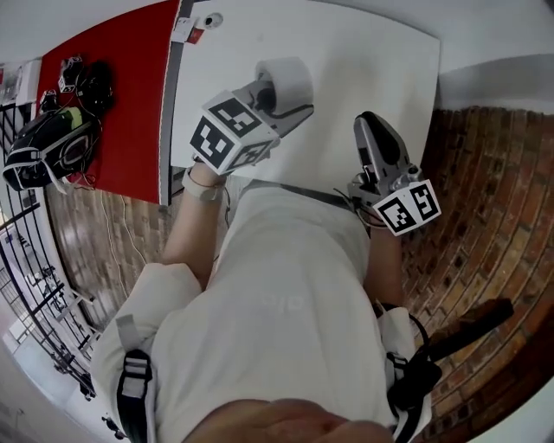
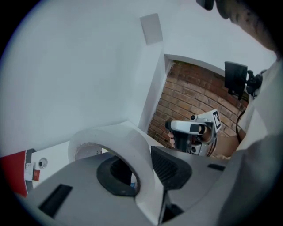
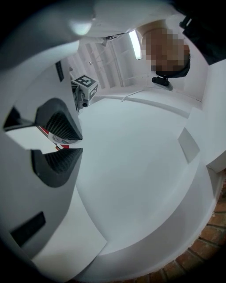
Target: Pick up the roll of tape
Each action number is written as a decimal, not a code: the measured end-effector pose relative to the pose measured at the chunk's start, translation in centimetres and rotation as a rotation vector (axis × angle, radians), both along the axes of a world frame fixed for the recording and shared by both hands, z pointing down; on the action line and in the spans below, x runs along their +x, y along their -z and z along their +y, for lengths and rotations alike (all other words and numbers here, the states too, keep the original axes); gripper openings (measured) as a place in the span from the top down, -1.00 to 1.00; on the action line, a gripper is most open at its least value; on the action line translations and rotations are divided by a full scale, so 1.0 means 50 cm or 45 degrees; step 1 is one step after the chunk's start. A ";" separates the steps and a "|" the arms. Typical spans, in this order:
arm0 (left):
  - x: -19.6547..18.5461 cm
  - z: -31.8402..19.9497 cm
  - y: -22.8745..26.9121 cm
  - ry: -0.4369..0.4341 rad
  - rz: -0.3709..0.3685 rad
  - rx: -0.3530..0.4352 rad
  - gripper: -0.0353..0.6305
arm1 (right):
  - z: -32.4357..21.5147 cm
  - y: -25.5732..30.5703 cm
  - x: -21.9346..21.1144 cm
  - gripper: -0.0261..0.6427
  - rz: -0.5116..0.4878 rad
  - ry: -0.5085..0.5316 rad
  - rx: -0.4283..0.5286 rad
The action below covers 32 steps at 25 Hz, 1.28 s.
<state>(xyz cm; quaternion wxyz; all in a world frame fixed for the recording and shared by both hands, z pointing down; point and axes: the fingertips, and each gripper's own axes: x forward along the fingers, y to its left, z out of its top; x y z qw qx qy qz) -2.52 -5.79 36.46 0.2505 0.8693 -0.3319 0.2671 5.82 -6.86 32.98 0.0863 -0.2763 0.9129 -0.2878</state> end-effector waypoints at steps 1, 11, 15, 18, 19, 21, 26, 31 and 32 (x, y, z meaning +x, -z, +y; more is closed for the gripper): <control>-0.001 0.005 0.012 0.011 0.028 0.010 0.56 | 0.001 0.010 -0.002 0.79 0.008 0.008 0.018; -0.014 0.065 0.117 0.091 0.205 0.120 0.56 | 0.023 0.102 -0.007 0.79 0.020 0.049 0.160; -0.017 0.086 0.143 0.112 0.213 0.160 0.56 | 0.026 0.128 0.003 0.79 0.012 0.052 0.199; -0.016 0.097 0.174 0.133 0.298 0.220 0.56 | 0.029 0.148 0.006 0.79 0.009 0.068 0.236; -0.015 0.102 0.186 0.136 0.328 0.247 0.56 | 0.031 0.154 0.007 0.79 0.007 0.074 0.248; -0.010 0.114 0.206 0.151 0.387 0.282 0.56 | 0.038 0.167 0.007 0.79 0.002 0.089 0.262; -0.014 0.144 0.252 0.211 0.460 0.300 0.56 | 0.050 0.194 -0.003 0.79 -0.012 0.136 0.283; -0.043 0.165 0.291 0.274 0.593 0.351 0.56 | 0.055 0.207 -0.021 0.79 -0.009 0.168 0.297; -0.053 0.169 0.302 0.281 0.638 0.367 0.56 | 0.055 0.213 -0.028 0.79 -0.009 0.173 0.304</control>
